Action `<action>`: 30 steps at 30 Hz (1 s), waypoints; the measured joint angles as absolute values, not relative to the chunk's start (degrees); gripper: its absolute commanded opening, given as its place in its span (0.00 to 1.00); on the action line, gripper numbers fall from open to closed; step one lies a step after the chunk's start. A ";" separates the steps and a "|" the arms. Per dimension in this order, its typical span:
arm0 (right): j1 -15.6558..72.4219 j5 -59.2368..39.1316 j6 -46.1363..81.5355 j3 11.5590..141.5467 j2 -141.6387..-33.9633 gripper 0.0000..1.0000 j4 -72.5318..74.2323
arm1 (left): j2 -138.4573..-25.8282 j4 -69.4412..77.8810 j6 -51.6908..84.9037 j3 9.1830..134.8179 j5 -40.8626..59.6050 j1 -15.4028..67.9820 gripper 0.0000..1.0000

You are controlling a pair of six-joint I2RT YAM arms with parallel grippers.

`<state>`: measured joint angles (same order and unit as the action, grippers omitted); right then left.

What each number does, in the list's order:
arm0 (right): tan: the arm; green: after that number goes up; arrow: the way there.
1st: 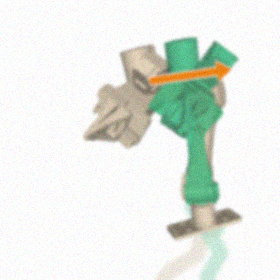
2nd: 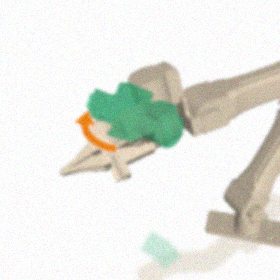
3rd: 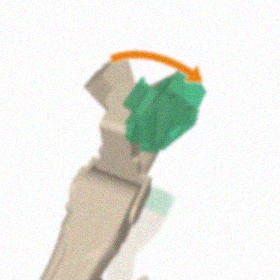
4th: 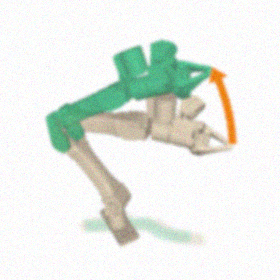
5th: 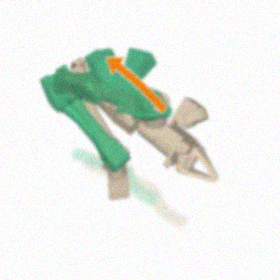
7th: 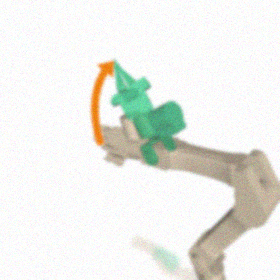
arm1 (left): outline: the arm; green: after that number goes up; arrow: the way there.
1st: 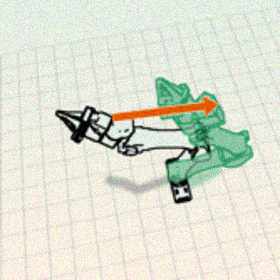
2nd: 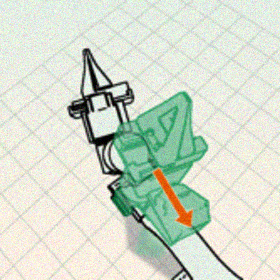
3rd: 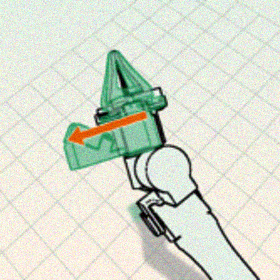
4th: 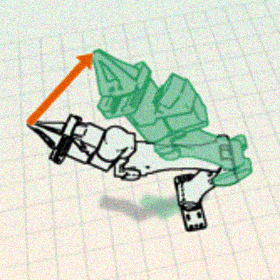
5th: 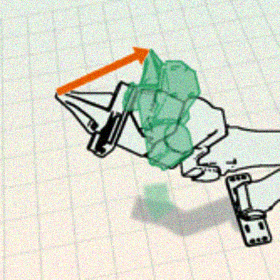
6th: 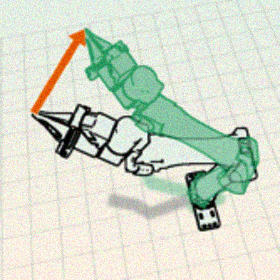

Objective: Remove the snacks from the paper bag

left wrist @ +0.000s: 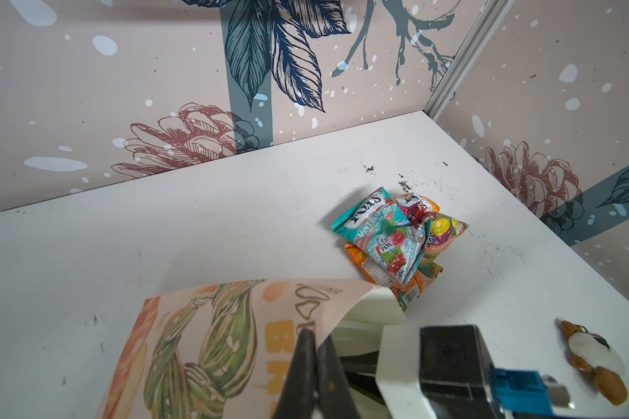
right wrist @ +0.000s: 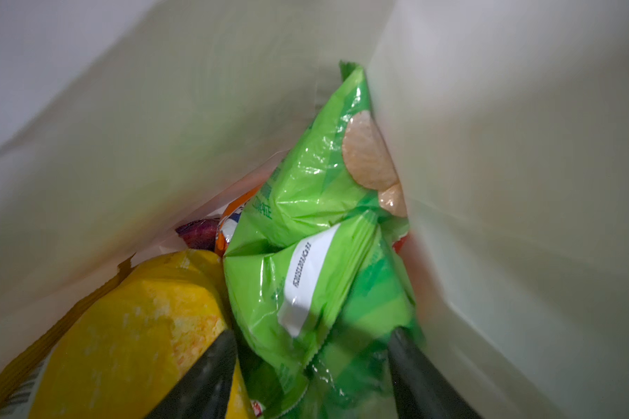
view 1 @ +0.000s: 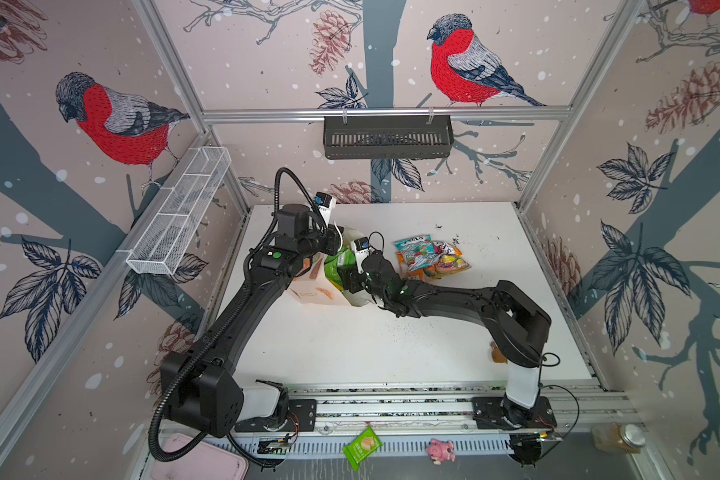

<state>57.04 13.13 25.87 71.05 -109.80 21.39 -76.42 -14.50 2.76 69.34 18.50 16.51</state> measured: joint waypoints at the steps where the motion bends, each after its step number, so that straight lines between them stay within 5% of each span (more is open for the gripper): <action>1: 57.30 14.28 25.91 71.02 -110.00 0.74 22.17 | -76.42 -14.50 2.76 69.34 18.68 16.53 0.00; 13: 57.95 25.34 29.63 80.66 -118.58 0.79 19.62 | -76.86 -14.44 4.14 69.43 20.78 16.69 0.00; 25: 57.84 28.18 31.07 79.42 -119.17 0.16 20.47 | -77.01 -14.28 4.69 69.45 21.71 16.71 0.00; 30: 57.56 27.57 30.68 77.82 -117.64 0.05 21.08 | -77.28 -13.61 5.30 69.47 21.26 16.73 0.00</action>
